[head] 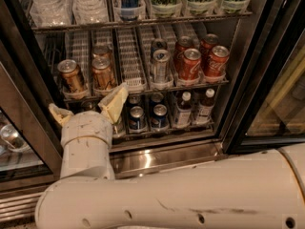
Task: Pick orange can from middle shelf of fridge
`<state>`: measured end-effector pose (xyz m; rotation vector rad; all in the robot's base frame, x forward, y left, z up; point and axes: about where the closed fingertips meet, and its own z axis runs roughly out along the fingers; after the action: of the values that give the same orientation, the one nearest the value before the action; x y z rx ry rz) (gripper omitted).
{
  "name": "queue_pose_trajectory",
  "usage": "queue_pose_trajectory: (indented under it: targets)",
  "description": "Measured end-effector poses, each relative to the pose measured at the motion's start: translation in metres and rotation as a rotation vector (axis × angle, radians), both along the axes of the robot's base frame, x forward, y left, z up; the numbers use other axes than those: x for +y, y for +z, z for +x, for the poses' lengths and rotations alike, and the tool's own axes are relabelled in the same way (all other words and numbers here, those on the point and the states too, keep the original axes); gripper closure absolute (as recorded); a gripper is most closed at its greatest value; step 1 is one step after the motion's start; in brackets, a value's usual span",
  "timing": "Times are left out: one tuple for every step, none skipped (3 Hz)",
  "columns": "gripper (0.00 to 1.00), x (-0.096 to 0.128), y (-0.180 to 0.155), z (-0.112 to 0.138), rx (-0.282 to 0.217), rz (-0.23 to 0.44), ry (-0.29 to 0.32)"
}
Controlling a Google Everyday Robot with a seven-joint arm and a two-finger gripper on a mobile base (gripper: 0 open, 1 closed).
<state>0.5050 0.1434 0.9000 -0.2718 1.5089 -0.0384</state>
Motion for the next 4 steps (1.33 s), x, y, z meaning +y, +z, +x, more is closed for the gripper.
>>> queue_pose_trajectory:
  targets:
    - [0.0,-0.013,-0.004,0.009,-0.05,0.062,-0.003]
    - [0.0,-0.026,-0.011,0.022,-0.077,0.135,0.005]
    - [0.0,-0.035,-0.024,0.037,-0.083,0.258,0.03]
    - [0.0,-0.035,-0.024,0.037,-0.082,0.258,0.03]
